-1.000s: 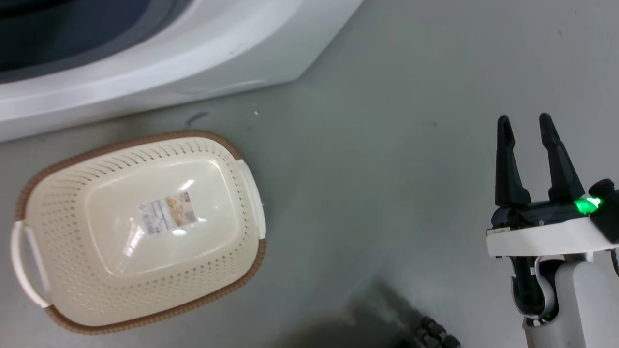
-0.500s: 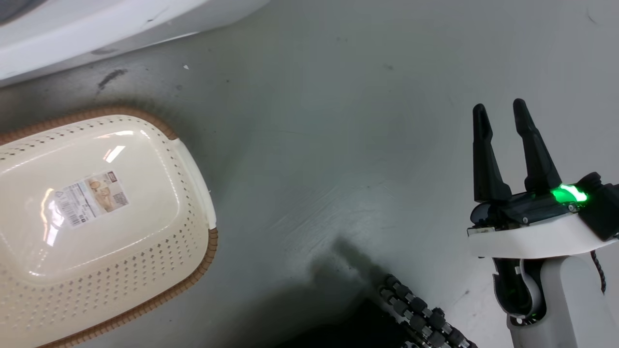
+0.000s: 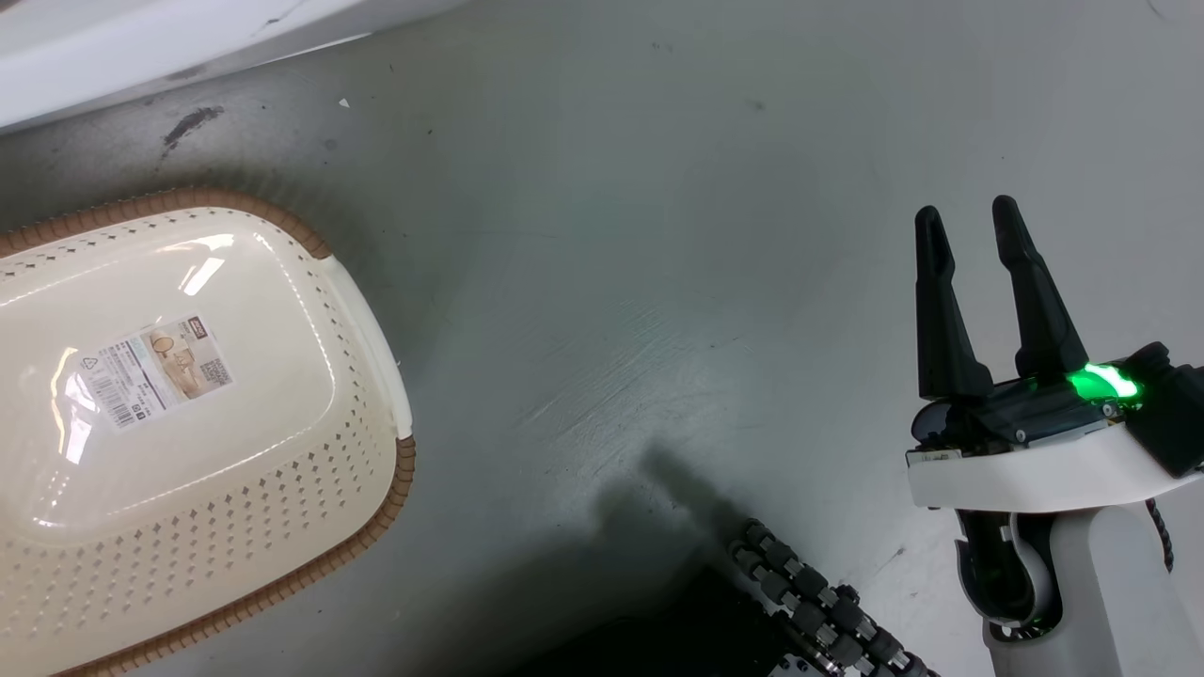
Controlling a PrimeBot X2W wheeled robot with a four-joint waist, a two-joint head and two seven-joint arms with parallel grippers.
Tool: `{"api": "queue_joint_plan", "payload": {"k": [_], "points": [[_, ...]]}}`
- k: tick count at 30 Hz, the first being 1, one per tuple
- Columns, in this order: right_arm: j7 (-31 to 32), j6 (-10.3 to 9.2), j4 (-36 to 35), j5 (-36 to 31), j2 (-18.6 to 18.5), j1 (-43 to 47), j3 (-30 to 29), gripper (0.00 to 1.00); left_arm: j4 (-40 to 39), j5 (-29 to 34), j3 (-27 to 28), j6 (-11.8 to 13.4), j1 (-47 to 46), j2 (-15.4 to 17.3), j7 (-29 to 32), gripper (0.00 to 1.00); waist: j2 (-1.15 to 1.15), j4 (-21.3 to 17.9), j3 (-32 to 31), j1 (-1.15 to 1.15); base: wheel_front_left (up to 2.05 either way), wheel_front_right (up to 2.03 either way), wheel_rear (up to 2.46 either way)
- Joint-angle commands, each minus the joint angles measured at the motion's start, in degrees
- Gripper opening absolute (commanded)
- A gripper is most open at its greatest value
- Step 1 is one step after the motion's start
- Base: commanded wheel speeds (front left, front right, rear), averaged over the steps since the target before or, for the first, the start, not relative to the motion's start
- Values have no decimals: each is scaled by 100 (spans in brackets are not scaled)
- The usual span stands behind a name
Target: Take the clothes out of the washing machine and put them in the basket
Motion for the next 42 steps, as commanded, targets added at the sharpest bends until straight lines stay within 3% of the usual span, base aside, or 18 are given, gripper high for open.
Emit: {"api": "queue_joint_plan", "payload": {"k": [1,7,13,29,42], "points": [[-14,-4,-18,20,10,21,-3,100,95,-44,-39,9,117,5,7,0,0,8,7,-1,0,0,0],[-15,-4,21,-8,9,-101,43,100,106,-162,-60,9,77,33,-427,0,0,13,-38,-1,0,0,0],[-14,-4,64,-174,9,-176,-121,100,193,-253,-40,45,263,-169,-1177,0,0,183,-330,-1,0,0,0],[-14,-4,278,-918,7,15,-601,100,944,-922,-71,17,1968,-1255,-3835,0,0,1079,-1880,-1,0,0,0],[-14,-4,492,-1331,6,455,-689,100,746,-1265,-322,8,3772,-1994,-5945,0,0,1709,-3353,-1,0,0,0]]}}
